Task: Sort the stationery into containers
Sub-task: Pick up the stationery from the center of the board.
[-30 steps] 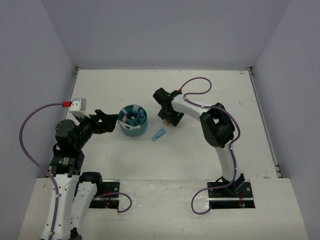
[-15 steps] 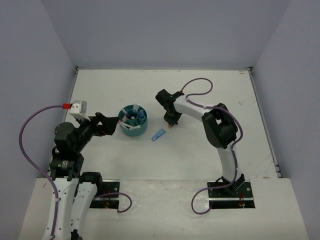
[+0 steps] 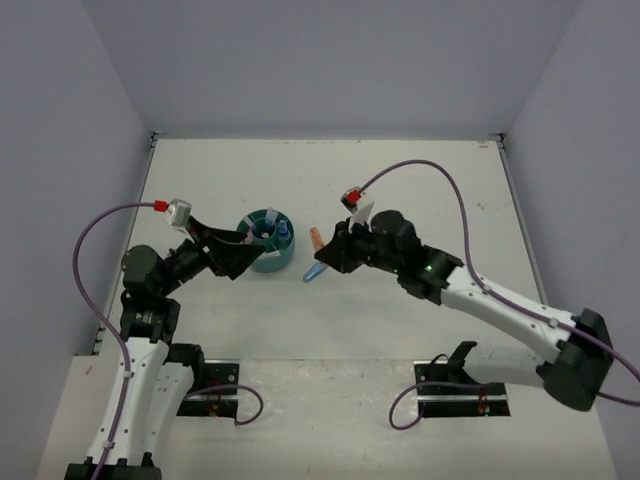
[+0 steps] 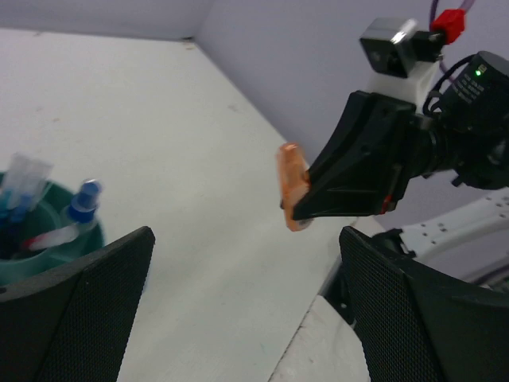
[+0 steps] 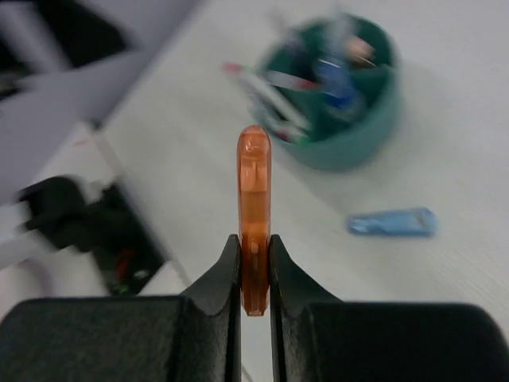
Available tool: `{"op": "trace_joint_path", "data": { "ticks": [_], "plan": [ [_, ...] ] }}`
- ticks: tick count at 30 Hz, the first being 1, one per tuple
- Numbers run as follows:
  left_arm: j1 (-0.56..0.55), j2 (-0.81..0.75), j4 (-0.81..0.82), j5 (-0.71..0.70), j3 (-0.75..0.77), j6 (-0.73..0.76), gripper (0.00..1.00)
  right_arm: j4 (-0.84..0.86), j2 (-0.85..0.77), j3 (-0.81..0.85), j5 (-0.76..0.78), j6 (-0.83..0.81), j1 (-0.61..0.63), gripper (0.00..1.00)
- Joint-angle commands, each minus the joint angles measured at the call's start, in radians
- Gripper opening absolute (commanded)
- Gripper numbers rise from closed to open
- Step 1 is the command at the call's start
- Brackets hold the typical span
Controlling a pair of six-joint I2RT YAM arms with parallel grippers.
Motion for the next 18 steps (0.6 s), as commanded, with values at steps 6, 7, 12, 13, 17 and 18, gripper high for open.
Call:
{"op": "trace_joint_path", "data": {
  "ticks": [6, 7, 12, 13, 17, 18],
  "plan": [
    [-0.310, -0.039, 0.636, 0.162, -0.031, -0.161, 0.99, 0.488, -0.156, -0.119, -0.721, -0.064, 0.008, 0.00],
    [-0.341, -0.027, 0.662, 0.157, -0.029, -0.148, 0.97, 0.504, -0.143, -0.107, -0.738, -0.047, 0.010, 0.00],
    [-0.449, 0.062, 0.693, 0.111, -0.018, -0.110, 0.88, 0.520, -0.122, -0.084, -0.762, -0.043, 0.025, 0.00],
    [-0.457, 0.085, 0.688, 0.099, -0.015, -0.103, 0.85, 0.519, -0.121, -0.084, -0.762, -0.047, 0.027, 0.00],
    [-0.473, 0.140, 0.681, 0.063, -0.009, -0.088, 0.72, 0.513, -0.124, -0.087, -0.775, -0.059, 0.030, 0.00],
    [-0.474, 0.149, 0.679, 0.046, -0.009, -0.086, 0.71, 0.510, -0.123, -0.087, -0.776, -0.061, 0.030, 0.00]
  ]
}}
